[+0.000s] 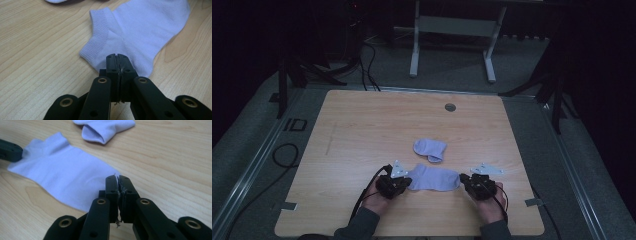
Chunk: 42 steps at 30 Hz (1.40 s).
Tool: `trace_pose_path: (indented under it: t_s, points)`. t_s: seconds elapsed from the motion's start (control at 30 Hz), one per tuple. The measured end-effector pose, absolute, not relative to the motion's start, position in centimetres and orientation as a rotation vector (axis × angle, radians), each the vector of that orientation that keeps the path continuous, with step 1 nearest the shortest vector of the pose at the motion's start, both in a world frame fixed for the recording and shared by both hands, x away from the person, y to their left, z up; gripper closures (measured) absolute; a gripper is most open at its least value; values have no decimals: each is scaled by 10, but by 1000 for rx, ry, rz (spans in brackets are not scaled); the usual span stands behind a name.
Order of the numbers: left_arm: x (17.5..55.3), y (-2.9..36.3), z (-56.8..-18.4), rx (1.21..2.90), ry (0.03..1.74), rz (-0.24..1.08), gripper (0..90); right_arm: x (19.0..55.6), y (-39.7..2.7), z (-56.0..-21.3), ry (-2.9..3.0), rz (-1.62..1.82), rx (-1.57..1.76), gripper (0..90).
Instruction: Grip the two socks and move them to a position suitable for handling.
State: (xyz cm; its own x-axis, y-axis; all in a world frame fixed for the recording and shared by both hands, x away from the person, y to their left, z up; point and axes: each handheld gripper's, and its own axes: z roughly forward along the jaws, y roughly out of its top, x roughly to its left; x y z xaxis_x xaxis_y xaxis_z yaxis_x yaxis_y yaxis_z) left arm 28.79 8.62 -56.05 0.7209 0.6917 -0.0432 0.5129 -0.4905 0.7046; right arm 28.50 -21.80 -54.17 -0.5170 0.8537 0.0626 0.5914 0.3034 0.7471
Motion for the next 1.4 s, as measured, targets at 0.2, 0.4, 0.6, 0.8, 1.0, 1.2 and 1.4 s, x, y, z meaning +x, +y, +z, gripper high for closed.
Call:
trace_pose_path:
  t_s: [0.2,0.4,0.6,0.8,1.0,1.2,1.4]
  points:
    - [288,86,-560,2200,910,313,870,289,-217,-536,2231,1062,1284,839]
    - [288,86,-560,2196,913,310,863,306,-203,-523,2250,1064,1220,803]
    - [288,86,-560,2199,910,313,861,336,-180,-516,2282,1033,1168,799]
    - [288,86,-560,2192,915,299,839,373,-158,-515,2327,974,1148,803]
    - [288,84,-560,2192,912,314,797,400,-138,-533,2406,811,1140,821]
    - [288,84,-560,2189,912,313,777,410,-131,-543,2448,742,1140,847]
    - [288,84,-560,2188,913,313,773,411,-124,-543,2479,729,1087,855]
